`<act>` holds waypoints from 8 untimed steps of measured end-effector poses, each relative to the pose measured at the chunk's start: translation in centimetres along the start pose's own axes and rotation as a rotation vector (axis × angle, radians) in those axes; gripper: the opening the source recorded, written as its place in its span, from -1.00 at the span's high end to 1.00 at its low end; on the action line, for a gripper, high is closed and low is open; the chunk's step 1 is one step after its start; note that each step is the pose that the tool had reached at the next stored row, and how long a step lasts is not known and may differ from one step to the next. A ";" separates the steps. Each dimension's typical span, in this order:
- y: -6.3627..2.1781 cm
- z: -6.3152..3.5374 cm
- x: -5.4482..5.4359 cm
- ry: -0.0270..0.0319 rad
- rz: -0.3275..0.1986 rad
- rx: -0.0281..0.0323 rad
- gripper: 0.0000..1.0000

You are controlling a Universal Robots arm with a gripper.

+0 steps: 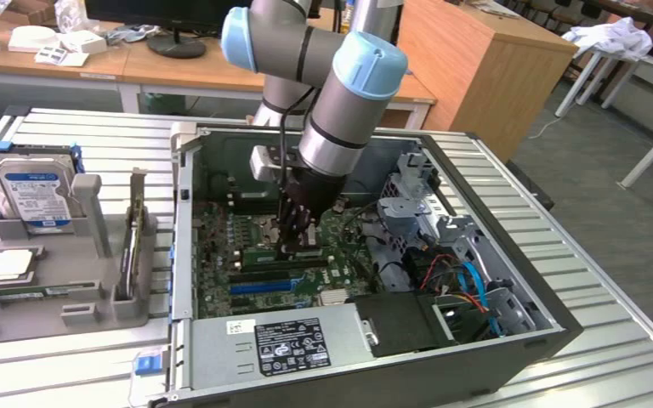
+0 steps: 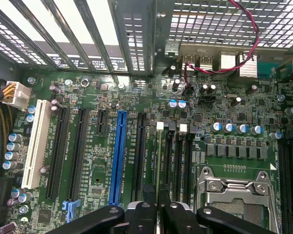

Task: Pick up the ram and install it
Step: 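Insert the ram into the slot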

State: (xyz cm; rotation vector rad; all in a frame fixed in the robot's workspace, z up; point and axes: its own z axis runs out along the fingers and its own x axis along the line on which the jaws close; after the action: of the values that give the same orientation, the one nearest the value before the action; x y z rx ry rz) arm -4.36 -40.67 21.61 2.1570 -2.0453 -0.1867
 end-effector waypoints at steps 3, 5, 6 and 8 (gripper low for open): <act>-0.01 0.02 0.0 -0.0003 0.000 0.0002 0.73; 0.00 -0.01 0.0 -0.0007 0.000 0.0004 0.73; 0.01 -0.06 0.0 -0.0014 0.000 0.0007 0.73; 0.04 -0.22 0.0 -0.0013 0.000 0.0009 0.73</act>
State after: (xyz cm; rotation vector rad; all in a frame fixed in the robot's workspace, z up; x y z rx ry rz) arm -4.35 -40.65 21.84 2.1581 -2.0464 -0.1873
